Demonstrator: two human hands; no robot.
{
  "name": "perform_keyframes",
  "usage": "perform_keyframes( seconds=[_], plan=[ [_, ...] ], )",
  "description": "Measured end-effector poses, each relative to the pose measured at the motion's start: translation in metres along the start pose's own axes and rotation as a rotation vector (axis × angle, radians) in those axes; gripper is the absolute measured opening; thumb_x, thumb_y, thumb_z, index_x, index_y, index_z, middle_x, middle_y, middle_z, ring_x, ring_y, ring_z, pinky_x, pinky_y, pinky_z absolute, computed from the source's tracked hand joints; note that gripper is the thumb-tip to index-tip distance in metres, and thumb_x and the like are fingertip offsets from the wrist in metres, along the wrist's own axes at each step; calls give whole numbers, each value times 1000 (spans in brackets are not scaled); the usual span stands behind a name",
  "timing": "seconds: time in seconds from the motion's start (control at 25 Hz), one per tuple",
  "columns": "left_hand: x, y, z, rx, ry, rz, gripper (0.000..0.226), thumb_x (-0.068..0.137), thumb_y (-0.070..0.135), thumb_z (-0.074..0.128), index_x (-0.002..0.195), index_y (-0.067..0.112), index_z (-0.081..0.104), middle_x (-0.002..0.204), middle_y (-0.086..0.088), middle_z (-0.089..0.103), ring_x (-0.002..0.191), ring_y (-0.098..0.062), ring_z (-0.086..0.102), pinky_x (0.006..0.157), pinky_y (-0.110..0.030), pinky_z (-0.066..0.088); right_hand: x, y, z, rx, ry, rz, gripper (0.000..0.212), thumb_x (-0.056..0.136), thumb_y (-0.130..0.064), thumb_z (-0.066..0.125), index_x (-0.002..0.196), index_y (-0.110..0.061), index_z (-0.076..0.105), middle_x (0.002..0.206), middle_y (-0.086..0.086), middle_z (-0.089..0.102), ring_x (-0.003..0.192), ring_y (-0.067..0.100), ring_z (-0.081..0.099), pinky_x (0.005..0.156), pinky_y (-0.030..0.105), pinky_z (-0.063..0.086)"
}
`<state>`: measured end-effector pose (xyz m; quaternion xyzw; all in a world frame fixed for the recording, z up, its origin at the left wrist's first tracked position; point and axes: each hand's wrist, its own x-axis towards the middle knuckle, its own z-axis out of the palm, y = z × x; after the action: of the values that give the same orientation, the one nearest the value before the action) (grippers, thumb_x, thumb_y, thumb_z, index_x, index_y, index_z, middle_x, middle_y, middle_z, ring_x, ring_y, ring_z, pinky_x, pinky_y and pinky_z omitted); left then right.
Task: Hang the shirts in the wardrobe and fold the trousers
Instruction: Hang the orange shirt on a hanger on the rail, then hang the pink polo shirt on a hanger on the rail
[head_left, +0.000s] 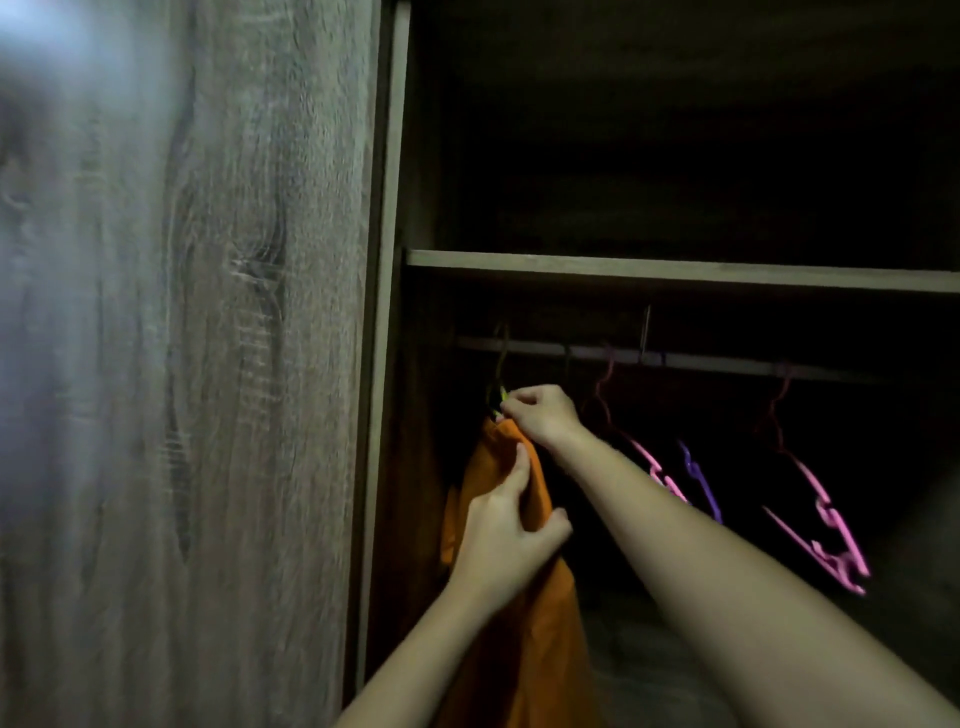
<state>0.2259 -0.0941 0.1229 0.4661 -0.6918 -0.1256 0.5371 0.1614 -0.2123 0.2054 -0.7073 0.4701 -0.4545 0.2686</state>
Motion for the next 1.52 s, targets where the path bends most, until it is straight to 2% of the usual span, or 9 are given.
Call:
perform_keyframes(
  seconds=[0.2,0.36,0.56,0.68,0.8,0.96,1.16,1.32,1.52],
  plan=[
    [48,-18,8,-38,34,-7,76,88,35,59,148,27,15,68,13,48,66,1,53,72,-15,50,54,-1,-7,-150,-90,79,38,91,-30,55,117,-3,60,116,14,64,110,27,60,87,30,47],
    [60,-37,27,-9,-1,-92,77,88,32,60,149,25,12,68,9,52,64,0,55,72,-15,46,70,22,0,-301,-189,89,41,96,-31,46,123,-2,57,129,18,56,121,29,52,97,32,41],
    [57,-55,41,66,-4,-124,79,91,37,56,151,19,7,99,3,61,92,-6,60,87,-18,47,70,34,4,-467,-237,54,42,98,-31,43,125,-3,56,131,18,55,121,31,52,96,32,42],
    [43,-54,32,141,-33,-108,78,93,40,51,151,15,6,123,-9,58,114,-17,56,98,-21,42,52,25,0,-497,-8,-80,37,96,-27,44,118,0,59,123,22,60,114,34,56,89,33,45],
    [8,-45,7,228,40,14,65,94,29,53,148,11,21,126,-11,59,113,-13,57,97,-16,39,11,14,7,-253,291,-377,24,91,-24,52,101,-8,68,103,14,69,92,27,65,79,28,46],
    [-66,-63,-60,376,368,133,37,87,13,56,122,1,60,102,-18,71,98,-15,56,81,-15,43,-68,1,54,-57,257,-533,18,90,-21,53,89,-13,68,83,-2,64,70,10,57,64,17,35],
    [-191,-112,-167,584,487,-219,41,85,25,45,113,5,66,111,-10,70,102,-20,65,89,-19,41,-162,0,165,54,0,-609,13,85,-17,58,78,-11,68,72,0,61,61,11,53,59,6,34],
    [-290,-145,-250,756,459,-589,42,85,22,48,121,4,60,118,-16,66,108,-30,62,91,-31,42,-217,0,272,14,-262,-575,11,83,-14,61,78,-8,69,74,14,65,66,25,61,67,27,44],
    [-379,-190,-315,834,430,-959,38,92,31,46,122,9,51,127,-16,56,116,-36,53,92,-41,44,-255,7,379,-121,-549,-460,20,88,-14,55,96,0,67,97,22,67,93,34,62,83,33,43]
  ],
)
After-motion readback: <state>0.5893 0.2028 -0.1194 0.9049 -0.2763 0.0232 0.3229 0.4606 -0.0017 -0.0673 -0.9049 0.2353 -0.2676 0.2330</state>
